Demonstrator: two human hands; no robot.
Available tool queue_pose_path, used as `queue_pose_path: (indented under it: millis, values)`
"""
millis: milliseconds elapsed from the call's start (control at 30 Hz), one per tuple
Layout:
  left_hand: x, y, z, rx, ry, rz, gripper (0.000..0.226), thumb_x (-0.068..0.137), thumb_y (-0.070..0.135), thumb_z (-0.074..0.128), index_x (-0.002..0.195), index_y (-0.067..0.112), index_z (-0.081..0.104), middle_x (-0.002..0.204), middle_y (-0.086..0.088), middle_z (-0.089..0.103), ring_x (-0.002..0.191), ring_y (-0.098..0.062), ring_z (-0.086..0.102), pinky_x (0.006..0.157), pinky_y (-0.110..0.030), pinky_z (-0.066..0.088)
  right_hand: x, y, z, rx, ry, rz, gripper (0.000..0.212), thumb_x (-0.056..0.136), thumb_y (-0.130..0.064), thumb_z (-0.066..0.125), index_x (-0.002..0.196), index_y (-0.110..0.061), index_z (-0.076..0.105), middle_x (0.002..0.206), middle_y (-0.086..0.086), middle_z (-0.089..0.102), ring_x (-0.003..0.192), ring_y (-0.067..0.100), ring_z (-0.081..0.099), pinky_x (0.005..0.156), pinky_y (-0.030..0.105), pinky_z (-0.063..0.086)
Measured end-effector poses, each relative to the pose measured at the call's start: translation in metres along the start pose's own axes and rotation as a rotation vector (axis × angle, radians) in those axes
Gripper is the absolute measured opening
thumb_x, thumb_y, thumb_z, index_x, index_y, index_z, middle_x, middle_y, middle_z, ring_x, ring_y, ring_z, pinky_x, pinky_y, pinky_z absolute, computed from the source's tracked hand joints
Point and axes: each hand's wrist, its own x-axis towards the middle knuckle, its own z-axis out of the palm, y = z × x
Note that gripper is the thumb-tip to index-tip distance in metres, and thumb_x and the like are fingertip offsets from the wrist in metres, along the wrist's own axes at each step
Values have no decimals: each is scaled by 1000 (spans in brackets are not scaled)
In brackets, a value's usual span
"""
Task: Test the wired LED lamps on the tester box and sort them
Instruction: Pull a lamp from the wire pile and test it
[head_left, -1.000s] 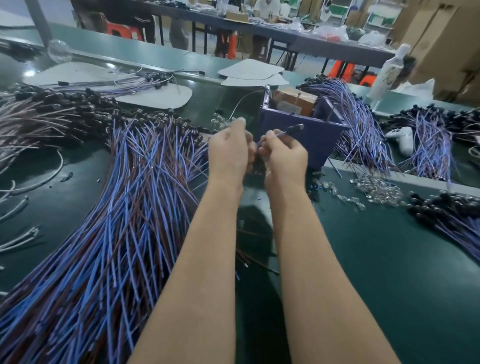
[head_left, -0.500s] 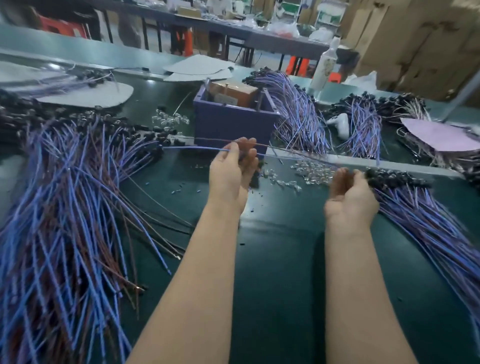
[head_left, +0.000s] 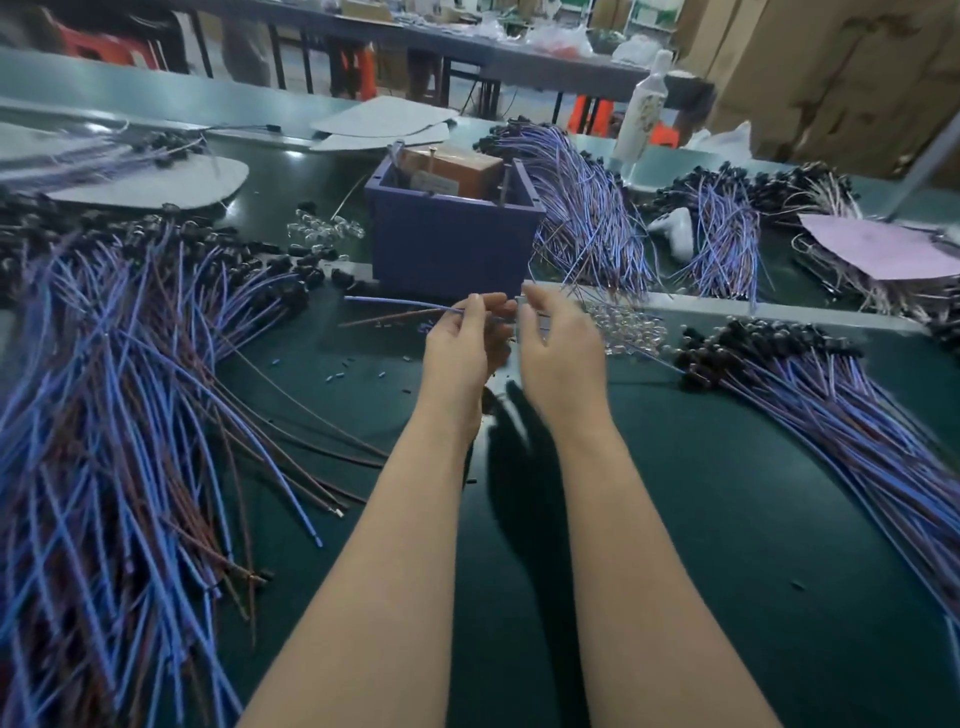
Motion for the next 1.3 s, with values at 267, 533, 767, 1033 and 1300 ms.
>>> queue_pose_path:
  millis: [267,533,767,1033,1300]
  values:
    - [11,1,-19,13,382,200,25,102,18,38,86,15,57,75,5,61,45,2,44,51,-15,40,-5,16,14,-169,-122,105,33,99,-30,42,100,-9,66,100,14,62,98,32,53,86,40,39]
    - [12,4,-21,-49,421,203,20,102,13,36,87,18,49,72,1,67,43,2,50,50,-13,45,-9,8,13,-117,-154,40,27,97,-34,47,103,-19,68,102,2,66,102,21,56,97,41,36]
    - [13,6,-24,-109,523,253,30,104,21,33,81,12,51,71,-1,68,40,0,47,46,-14,43,-9,6,12,-102,-208,-8,26,98,-25,46,94,-12,68,97,8,66,97,28,54,90,44,39]
    - [16,17,-37,-235,683,303,33,104,24,30,80,13,49,72,-5,67,37,-3,46,43,-17,41,-8,11,8,-132,-211,47,28,98,-25,45,93,-10,68,97,11,65,98,31,54,90,45,40]
    - [10,3,-24,252,510,250,57,93,11,53,146,15,31,143,-7,31,70,9,55,74,-6,44,-8,6,11,48,23,179,24,99,-20,44,100,-7,65,98,10,66,94,27,57,89,39,42]
